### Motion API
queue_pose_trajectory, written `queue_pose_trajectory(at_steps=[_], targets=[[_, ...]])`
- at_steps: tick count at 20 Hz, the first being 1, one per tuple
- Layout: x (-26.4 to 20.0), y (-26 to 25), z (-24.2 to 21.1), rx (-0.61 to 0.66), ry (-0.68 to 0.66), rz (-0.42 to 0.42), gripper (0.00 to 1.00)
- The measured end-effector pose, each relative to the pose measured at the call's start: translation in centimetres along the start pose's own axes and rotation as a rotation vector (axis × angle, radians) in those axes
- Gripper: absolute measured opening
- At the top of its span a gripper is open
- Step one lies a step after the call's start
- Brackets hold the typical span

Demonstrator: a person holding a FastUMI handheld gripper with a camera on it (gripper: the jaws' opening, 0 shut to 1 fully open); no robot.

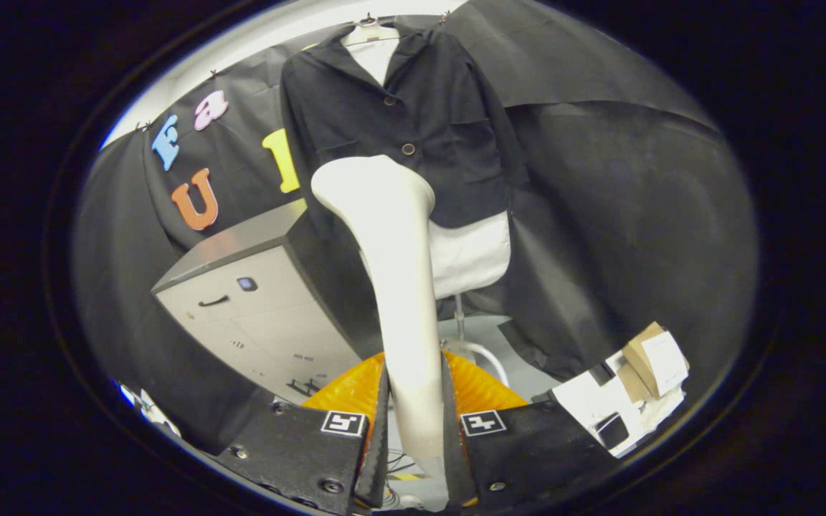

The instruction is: Iron the clothes twice with a garment steamer, once on the left side and once on the right side.

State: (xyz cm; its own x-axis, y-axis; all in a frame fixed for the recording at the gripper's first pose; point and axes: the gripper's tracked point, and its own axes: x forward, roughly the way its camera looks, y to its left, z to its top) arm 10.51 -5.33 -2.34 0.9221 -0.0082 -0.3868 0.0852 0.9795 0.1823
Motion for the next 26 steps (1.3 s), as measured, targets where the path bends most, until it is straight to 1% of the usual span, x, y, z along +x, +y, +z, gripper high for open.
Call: queue_pose_trajectory(at_steps=[3,6,11,15,21,26], targets=[[-2.7,2.7,-3.9,-0.027,0.006,-0.008,0.35],[-4.8,5.6,-7.2,-0.087,0.024,0.001,0.35],[-7.9,9.9,-11.0,-0.194,0.016,0.036,0.35],[-8.9,12.8,-13.7,-0.260,0.020,0.062,0.35],[-9.4,13.8,-14.8,-0.289,0.051,0.082,0.35],[-9.3,13.3,-14.3,-0.285,0.049,0.075,0.35]])
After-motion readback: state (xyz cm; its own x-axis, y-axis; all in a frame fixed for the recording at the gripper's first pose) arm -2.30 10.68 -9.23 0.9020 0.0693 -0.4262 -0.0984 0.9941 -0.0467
